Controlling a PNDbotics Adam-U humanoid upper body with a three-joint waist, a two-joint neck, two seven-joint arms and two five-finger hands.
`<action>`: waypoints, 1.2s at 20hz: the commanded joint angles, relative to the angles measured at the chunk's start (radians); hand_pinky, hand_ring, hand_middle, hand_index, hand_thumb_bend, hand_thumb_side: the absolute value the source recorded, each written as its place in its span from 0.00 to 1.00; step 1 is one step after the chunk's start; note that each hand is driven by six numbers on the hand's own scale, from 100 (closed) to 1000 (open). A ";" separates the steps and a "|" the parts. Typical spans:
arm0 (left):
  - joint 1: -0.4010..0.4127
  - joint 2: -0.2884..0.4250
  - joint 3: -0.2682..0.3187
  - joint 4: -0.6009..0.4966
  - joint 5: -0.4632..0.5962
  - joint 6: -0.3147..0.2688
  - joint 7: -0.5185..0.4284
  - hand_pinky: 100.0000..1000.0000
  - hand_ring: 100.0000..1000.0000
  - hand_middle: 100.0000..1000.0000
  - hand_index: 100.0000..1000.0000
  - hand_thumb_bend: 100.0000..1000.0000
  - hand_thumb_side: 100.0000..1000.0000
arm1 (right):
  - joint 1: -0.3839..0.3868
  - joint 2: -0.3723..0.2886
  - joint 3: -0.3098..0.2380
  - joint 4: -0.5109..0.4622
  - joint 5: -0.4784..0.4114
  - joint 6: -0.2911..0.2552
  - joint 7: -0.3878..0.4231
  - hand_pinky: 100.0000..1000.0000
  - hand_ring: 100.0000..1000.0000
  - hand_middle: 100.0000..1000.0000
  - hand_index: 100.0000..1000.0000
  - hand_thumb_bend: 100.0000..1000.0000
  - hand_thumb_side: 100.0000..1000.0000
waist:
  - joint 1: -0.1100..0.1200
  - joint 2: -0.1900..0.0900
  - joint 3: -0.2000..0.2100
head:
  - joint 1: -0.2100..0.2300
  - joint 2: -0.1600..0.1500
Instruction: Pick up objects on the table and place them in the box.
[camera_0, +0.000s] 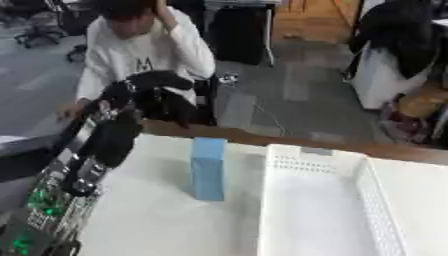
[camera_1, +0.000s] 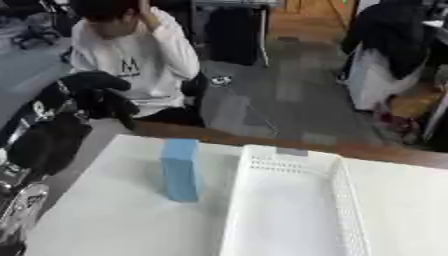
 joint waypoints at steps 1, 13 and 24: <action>-0.041 0.078 -0.008 0.070 -0.021 -0.041 -0.020 0.54 0.62 0.77 0.89 0.38 0.71 | 0.004 -0.027 -0.012 -0.016 -0.011 -0.211 -0.222 0.00 0.24 0.17 0.35 0.00 0.74 | 0.003 -0.012 -0.005 | -0.005 -0.002; -0.213 0.207 -0.074 0.392 -0.161 -0.219 -0.096 0.61 0.67 0.82 0.92 0.82 0.59 | -0.002 -0.049 -0.018 -0.016 -0.048 -0.214 -0.193 0.00 0.24 0.17 0.35 0.00 0.73 | 0.013 -0.019 -0.031 | 0.012 0.007; -0.308 0.220 -0.089 0.566 -0.347 -0.183 -0.119 0.63 0.68 0.83 0.94 0.88 0.65 | -0.001 -0.055 -0.016 -0.016 -0.064 -0.222 -0.167 0.00 0.24 0.17 0.35 0.00 0.74 | 0.014 -0.024 -0.043 | 0.024 -0.005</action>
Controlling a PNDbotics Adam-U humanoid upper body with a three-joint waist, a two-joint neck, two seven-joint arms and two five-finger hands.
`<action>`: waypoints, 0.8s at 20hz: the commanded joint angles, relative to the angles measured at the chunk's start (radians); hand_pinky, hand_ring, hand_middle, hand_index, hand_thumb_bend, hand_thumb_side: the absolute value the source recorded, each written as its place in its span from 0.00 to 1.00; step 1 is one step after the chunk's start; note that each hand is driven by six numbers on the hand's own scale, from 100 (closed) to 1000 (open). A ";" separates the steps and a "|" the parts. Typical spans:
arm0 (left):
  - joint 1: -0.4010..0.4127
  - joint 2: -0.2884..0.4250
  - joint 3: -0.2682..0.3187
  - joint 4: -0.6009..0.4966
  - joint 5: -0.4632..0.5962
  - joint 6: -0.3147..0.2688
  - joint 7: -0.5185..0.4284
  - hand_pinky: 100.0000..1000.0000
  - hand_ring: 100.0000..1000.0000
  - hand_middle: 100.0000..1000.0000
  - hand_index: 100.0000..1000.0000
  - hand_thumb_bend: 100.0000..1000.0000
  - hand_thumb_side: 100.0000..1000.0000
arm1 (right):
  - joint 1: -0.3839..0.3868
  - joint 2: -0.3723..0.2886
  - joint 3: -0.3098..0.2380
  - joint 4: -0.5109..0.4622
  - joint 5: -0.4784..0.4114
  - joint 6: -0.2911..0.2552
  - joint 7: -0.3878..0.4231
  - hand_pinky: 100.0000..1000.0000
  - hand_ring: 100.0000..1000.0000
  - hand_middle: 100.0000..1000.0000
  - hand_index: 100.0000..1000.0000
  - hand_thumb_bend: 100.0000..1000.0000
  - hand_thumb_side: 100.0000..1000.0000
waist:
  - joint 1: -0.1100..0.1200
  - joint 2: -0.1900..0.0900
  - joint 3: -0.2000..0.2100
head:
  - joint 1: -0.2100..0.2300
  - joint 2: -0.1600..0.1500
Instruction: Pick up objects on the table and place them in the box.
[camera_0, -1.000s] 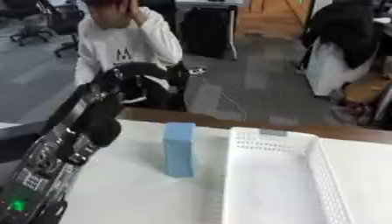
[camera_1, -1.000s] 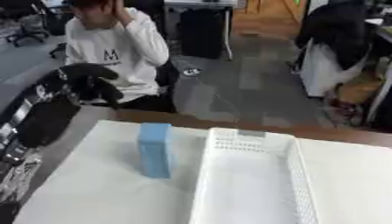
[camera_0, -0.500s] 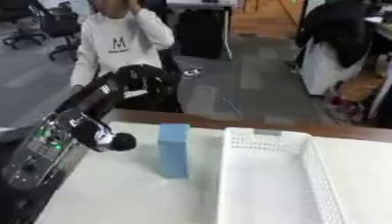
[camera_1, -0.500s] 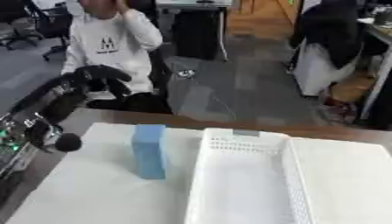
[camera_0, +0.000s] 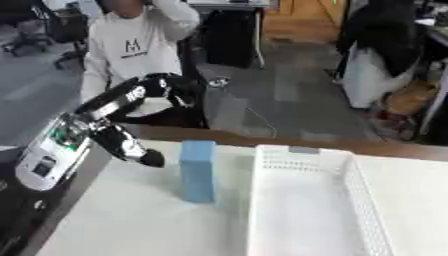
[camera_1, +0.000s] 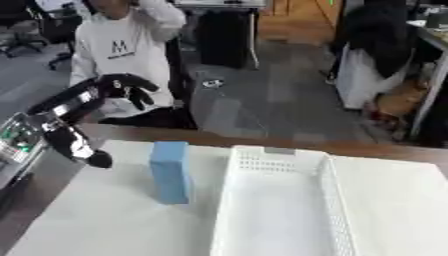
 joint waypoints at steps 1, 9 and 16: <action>-0.038 0.048 -0.006 0.036 -0.042 -0.017 -0.003 0.63 0.69 0.83 0.94 0.87 0.65 | -0.001 -0.021 -0.007 -0.016 -0.009 -0.198 -0.189 0.00 0.24 0.17 0.35 0.00 0.74 | 0.004 -0.013 -0.001 | 0.011 -0.015; -0.082 0.067 -0.017 0.133 -0.117 -0.061 -0.001 0.65 0.70 0.84 0.94 0.87 0.67 | 0.001 -0.021 -0.005 -0.016 -0.010 -0.200 -0.182 0.00 0.24 0.17 0.35 0.00 0.74 | 0.005 -0.014 -0.001 | 0.020 -0.017; -0.123 0.059 -0.022 0.233 -0.182 -0.087 -0.018 0.67 0.71 0.84 0.95 0.86 0.71 | -0.001 -0.022 -0.003 -0.016 -0.009 -0.201 -0.181 0.00 0.24 0.17 0.35 0.00 0.74 | 0.005 -0.014 -0.004 | 0.023 -0.012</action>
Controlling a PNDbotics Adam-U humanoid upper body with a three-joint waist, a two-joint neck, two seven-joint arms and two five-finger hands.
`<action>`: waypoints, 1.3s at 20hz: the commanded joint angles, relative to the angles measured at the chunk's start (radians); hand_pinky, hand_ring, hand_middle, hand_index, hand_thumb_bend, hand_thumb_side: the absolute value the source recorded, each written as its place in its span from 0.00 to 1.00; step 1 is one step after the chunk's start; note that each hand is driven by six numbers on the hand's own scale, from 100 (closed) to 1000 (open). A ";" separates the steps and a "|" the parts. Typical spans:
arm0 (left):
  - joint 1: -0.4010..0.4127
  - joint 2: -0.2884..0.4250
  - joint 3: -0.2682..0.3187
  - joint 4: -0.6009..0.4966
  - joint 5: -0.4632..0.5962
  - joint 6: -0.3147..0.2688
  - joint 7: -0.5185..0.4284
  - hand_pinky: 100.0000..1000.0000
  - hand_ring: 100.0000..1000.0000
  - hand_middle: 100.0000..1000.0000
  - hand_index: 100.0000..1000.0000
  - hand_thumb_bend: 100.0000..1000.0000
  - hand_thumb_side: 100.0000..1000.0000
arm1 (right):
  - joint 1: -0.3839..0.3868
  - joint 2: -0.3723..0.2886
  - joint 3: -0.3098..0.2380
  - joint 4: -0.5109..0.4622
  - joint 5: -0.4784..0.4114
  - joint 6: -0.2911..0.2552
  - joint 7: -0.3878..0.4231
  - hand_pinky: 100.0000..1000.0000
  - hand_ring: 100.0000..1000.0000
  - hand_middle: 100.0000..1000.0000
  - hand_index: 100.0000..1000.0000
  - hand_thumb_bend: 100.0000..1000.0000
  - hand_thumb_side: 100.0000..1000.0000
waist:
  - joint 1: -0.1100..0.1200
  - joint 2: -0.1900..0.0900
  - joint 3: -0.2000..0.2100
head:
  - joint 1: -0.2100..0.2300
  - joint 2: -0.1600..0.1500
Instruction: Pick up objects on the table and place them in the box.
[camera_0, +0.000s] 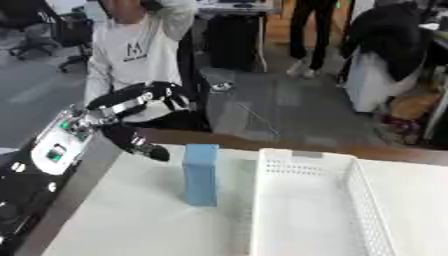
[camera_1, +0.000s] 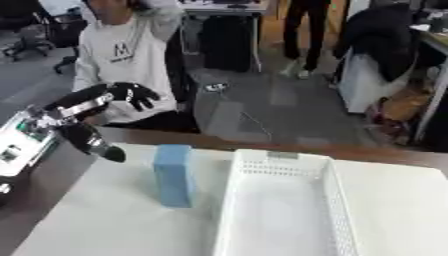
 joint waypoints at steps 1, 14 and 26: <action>-0.039 0.026 -0.001 0.043 -0.035 -0.012 -0.019 0.67 0.72 0.84 0.95 0.85 0.72 | -0.001 -0.022 -0.004 -0.016 -0.004 -0.192 -0.189 0.00 0.24 0.17 0.35 0.00 0.74 | 0.003 -0.009 -0.003 | 0.010 -0.002; -0.116 -0.013 -0.031 0.201 -0.235 -0.074 0.005 0.71 0.74 0.85 0.94 0.86 0.76 | -0.011 -0.037 -0.005 -0.016 -0.024 -0.196 -0.180 0.00 0.24 0.17 0.35 0.00 0.73 | 0.009 -0.009 -0.015 | 0.016 0.010; -0.135 -0.029 -0.058 0.286 -0.331 -0.028 -0.024 0.72 0.78 0.86 0.95 0.83 0.80 | -0.014 -0.044 -0.007 -0.016 -0.039 -0.202 -0.169 0.00 0.24 0.17 0.35 0.00 0.73 | 0.011 -0.009 -0.021 | 0.010 0.016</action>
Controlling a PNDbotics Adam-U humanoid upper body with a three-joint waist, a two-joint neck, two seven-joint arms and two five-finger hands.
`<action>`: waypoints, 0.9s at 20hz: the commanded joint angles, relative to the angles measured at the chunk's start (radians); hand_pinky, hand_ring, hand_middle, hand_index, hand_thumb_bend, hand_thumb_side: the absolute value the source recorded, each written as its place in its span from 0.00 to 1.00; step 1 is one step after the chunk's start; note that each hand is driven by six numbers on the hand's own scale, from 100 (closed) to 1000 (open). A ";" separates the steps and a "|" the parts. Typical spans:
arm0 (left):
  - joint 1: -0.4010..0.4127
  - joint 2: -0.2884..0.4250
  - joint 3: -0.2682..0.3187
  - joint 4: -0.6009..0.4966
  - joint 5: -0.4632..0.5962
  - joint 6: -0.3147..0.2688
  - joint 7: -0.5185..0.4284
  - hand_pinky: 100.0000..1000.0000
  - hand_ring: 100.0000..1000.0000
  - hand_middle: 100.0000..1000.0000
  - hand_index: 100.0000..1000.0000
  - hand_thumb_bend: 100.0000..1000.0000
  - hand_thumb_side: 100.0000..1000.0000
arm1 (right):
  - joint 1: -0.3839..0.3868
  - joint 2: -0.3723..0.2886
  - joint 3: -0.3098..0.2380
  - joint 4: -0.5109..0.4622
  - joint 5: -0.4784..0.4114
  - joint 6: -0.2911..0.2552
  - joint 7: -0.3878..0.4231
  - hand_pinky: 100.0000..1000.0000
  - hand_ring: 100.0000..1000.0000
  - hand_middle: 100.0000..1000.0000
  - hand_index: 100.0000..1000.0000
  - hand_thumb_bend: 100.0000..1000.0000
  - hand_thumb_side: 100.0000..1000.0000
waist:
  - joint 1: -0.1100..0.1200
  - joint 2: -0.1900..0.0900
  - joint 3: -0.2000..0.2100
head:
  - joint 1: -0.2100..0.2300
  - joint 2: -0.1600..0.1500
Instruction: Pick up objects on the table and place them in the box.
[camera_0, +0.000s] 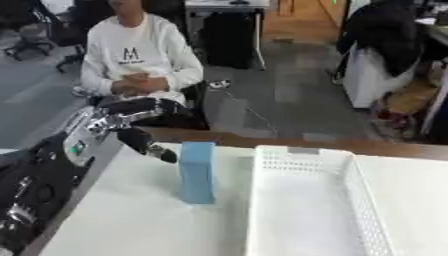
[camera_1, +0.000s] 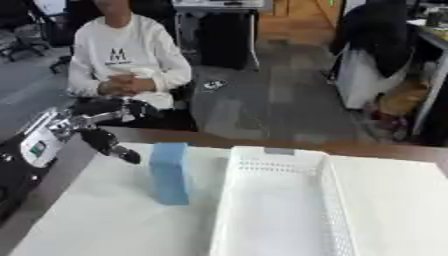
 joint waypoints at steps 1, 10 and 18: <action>-0.026 0.015 -0.005 0.003 -0.027 -0.003 -0.020 0.72 0.78 0.86 0.95 0.83 0.81 | -0.005 -0.026 -0.007 -0.016 -0.005 -0.187 -0.183 0.00 0.24 0.17 0.35 0.00 0.73 | 0.002 -0.009 -0.001 | 0.002 0.005; -0.038 -0.004 -0.010 0.051 -0.031 0.006 -0.084 0.73 0.79 0.87 0.95 0.81 0.79 | -0.007 -0.028 -0.007 -0.016 -0.008 -0.189 -0.178 0.00 0.24 0.17 0.35 0.00 0.73 | 0.002 -0.008 -0.003 | -0.001 0.009; -0.047 -0.018 -0.008 0.074 -0.059 0.000 -0.094 0.75 0.80 0.87 0.96 0.81 0.79 | -0.009 -0.031 -0.008 -0.016 -0.014 -0.191 -0.175 0.00 0.24 0.17 0.35 0.00 0.73 | 0.003 -0.008 -0.006 | -0.001 0.009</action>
